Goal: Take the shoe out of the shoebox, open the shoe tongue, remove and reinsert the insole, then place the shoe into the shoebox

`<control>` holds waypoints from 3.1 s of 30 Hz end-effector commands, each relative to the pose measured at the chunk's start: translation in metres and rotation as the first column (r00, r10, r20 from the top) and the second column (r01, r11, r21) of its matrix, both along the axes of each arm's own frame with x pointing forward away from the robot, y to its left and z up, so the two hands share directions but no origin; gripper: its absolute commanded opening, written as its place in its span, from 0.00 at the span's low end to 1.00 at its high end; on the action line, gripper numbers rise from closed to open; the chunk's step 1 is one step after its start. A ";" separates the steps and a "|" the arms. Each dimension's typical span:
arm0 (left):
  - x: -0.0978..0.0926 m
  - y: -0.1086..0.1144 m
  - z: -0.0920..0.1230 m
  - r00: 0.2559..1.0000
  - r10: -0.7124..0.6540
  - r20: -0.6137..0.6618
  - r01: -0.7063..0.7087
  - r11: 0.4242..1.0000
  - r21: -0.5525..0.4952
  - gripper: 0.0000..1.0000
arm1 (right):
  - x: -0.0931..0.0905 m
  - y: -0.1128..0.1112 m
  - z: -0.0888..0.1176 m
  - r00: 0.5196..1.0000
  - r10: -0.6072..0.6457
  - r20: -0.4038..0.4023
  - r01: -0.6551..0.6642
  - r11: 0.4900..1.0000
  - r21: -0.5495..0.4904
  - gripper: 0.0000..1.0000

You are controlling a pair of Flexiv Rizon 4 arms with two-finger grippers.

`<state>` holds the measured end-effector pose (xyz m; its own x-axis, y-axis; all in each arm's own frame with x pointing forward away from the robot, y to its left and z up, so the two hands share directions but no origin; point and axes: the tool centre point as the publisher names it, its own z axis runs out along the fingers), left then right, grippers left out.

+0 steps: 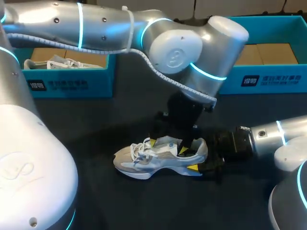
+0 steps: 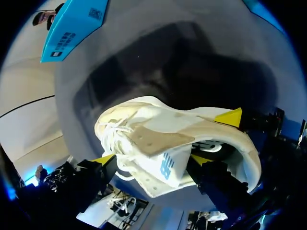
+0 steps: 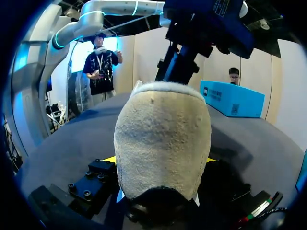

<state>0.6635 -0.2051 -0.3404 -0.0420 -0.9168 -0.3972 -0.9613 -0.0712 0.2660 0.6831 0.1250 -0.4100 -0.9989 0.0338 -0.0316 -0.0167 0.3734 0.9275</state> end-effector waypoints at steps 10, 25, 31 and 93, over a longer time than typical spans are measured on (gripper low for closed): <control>-0.001 0.004 0.004 0.998 -0.039 0.039 0.035 0.996 0.086 0.75 | 0.001 0.002 0.000 1.000 0.000 -0.001 0.000 1.000 -0.006 0.00; -0.002 0.012 0.018 0.997 -0.057 0.053 0.054 0.997 0.054 0.45 | 0.001 0.002 0.000 1.000 0.000 -0.001 0.000 1.000 -0.006 0.00; -0.004 0.013 0.021 0.995 -0.071 0.068 0.068 0.997 0.048 0.36 | 0.001 0.002 0.000 1.000 0.000 -0.001 0.000 1.000 -0.006 0.00; -0.009 0.132 -0.025 0.996 -0.004 0.087 0.056 0.793 -0.607 0.14 | 0.001 0.002 0.000 1.000 0.000 -0.001 0.000 1.000 -0.006 0.00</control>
